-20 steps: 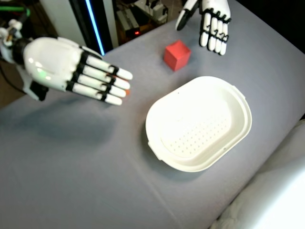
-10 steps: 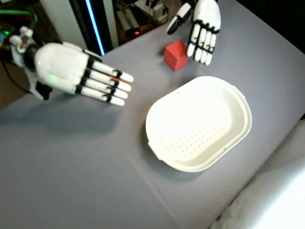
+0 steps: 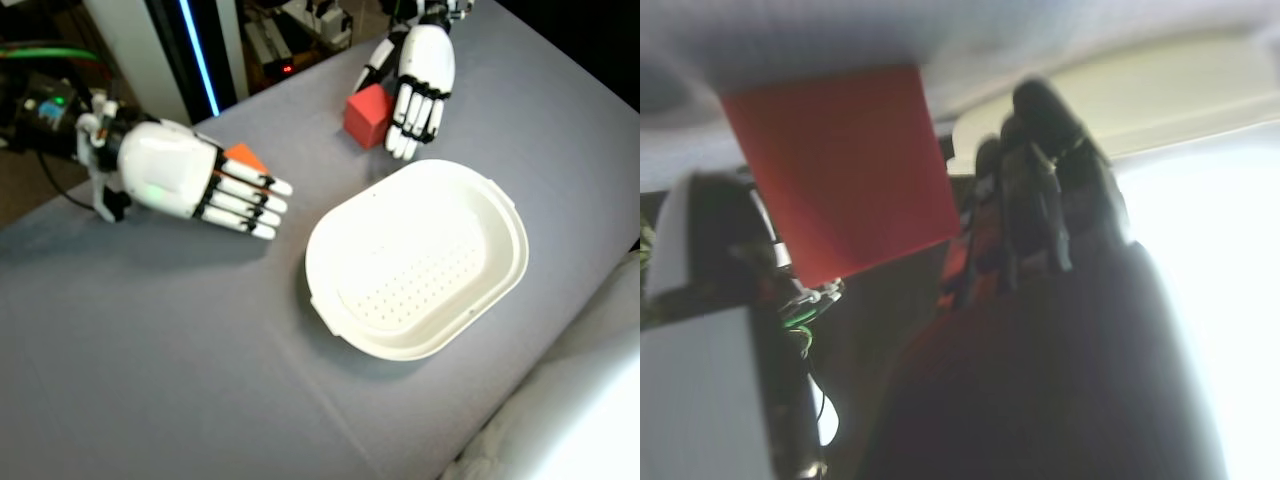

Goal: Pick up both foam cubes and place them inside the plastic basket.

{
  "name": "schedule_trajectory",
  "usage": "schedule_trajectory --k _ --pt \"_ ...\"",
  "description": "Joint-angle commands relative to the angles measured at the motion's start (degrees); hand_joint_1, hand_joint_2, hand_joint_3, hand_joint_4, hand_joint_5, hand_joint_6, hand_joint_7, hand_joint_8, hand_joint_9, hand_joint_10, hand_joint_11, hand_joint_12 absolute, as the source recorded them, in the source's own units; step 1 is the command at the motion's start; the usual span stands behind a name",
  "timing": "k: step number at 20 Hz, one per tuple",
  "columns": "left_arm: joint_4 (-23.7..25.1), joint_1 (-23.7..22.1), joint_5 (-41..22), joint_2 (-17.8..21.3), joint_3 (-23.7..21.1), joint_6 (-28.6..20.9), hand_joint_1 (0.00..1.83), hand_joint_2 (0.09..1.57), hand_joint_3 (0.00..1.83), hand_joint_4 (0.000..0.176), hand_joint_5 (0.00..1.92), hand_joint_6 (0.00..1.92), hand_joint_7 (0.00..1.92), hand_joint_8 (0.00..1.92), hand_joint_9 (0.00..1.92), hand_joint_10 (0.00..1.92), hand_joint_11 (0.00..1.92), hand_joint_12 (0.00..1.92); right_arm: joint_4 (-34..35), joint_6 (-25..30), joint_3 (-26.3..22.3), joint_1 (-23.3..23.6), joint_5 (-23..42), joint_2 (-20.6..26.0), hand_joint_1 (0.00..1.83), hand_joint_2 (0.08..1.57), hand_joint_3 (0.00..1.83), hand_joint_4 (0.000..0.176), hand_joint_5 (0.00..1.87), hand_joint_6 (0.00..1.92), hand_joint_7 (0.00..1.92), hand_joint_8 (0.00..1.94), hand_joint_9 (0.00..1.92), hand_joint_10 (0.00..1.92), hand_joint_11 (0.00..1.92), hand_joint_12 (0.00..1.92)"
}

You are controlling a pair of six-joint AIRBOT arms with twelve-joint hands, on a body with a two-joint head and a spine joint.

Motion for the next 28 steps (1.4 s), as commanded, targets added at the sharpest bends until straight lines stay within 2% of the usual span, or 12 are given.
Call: schedule_trajectory --k 1,9,12,14,15,19,20,21,23,25,27,28 --pt "0.0 -0.26 -5.07 -0.5 0.05 -0.03 1.21 1.24 0.0 0.0 0.72 1.11 0.79 1.58 0.97 1.56 0.99 1.76 -0.38 -0.02 -0.01 0.59 5.22 -0.15 1.34 1.21 0.0 0.0 0.69 1.35 0.82 1.24 0.74 1.45 0.59 1.63" --pt "0.1 -7.72 -10.89 3.95 -1.08 4.6 1.34 1.22 0.0 0.0 0.7 1.17 0.78 1.38 0.79 1.58 0.69 1.71 -2.87 -1.64 0.1 9.07 10.57 2.91 1.34 1.24 0.0 0.0 0.6 1.38 0.79 1.32 0.74 1.53 0.53 1.59" --pt "-0.06 -13.73 -7.7 2.62 1.95 6.21 1.36 1.19 0.0 0.0 0.74 1.14 0.84 1.24 0.87 1.47 0.77 1.66 -2.64 -3.22 2.64 14.61 8.7 2.28 1.34 1.24 0.0 0.0 0.59 1.38 0.76 1.36 0.75 1.54 0.57 1.64" --pt "-0.71 -18.27 -3.69 0.75 5.06 7.23 1.24 1.2 0.0 0.0 0.76 1.13 0.9 1.37 0.9 1.44 0.83 1.7 -1.73 -4.1 5.44 18.35 6.56 0.39 1.34 1.24 0.0 0.0 0.6 1.43 0.76 1.35 0.74 1.5 0.5 1.62" --pt "-1.05 -20.01 -1.67 -0.18 6.36 7.93 1.22 1.23 0.0 0.0 0.74 1.09 0.8 1.56 0.96 1.71 0.95 1.88 -1.36 -4.17 6.85 19.77 5.42 -0.73 1.33 1.25 0.0 0.0 0.57 1.43 0.75 1.38 0.73 1.54 0.55 1.66" --pt "-5.34 -24.53 5.8 -4.87 11.86 11.99 1.22 1.23 0.0 0.0 0.71 1.13 0.84 1.51 0.99 1.62 0.96 1.87 0.48 -4.17 14.54 25.19 -2.29 -7.06 1.2 1.27 0.0 0.0 0.64 1.28 0.78 1.57 0.77 1.6 0.76 1.88" --pt "-6.2 -24.72 7.12 -5.83 13.2 11.99 1.21 1.24 0.0 0.0 0.69 1.17 0.84 1.51 0.96 1.62 0.92 1.9 0.86 -4.17 16.19 26.24 -4.17 -8.51 1.16 1.3 0.0 0.0 0.54 1.47 0.77 1.51 0.66 1.4 0.59 1.77" --pt "-6.62 -24.91 8.47 -6.73 14.33 12.04 1.05 1.27 0.0 0.0 0.68 1.38 0.69 1.06 0.73 1.3 0.62 1.83 1.22 -4.18 17.39 26.74 -5.36 -9.53 0.8 1.24 0.0 0.0 0.24 0.98 0.44 0.93 0.43 1.17 0.28 1.82" --pt "-6.83 -25.08 10.51 -8.15 15.67 12.22 0.73 1.19 0.0 0.0 0.16 0.61 0.33 0.5 0.27 0.98 0.08 1.8 2.17 -4.2 18.75 27.05 -6.8 -10.5 0.23 1.19 0.0 0.008 0.01 0.19 0.13 0.22 0.03 0.84 0.01 1.63" --pt "-7.43 -24.96 11.41 -8.29 15.27 14.19 0.31 1.17 0.0 0.081 0.01 0.04 0.02 0.04 0.01 0.11 0.0 1.3 2.35 -4.61 18.73 27.11 -7.47 -10.48 0.01 1.17 0.01 0.051 0.0 0.01 0.0 0.01 0.0 0.07 0.0 1.23" --pt "-8.11 -24.68 11.25 -7.81 14.8 15.17 0.21 1.18 0.0 0.12 0.0 0.0 0.0 0.0 0.0 0.0 0.0 0.49 2.65 -5.13 18.54 27.11 -7.52 -10.47 0.0 1.12 0.01 0.087 0.0 0.0 0.0 0.0 0.0 0.0 0.0 0.5" --pt "-8.41 -24.38 10.68 -7.2 14.33 15.57 0.2 1.17 0.0 0.13 0.0 0.0 0.0 0.0 0.0 0.0 0.0 0.1 2.94 -5.58 18.21 27.11 -7.5 -10.46 0.0 1.13 0.0 0.081 0.0 0.0 0.0 0.0 0.0 0.0 0.0 0.1"
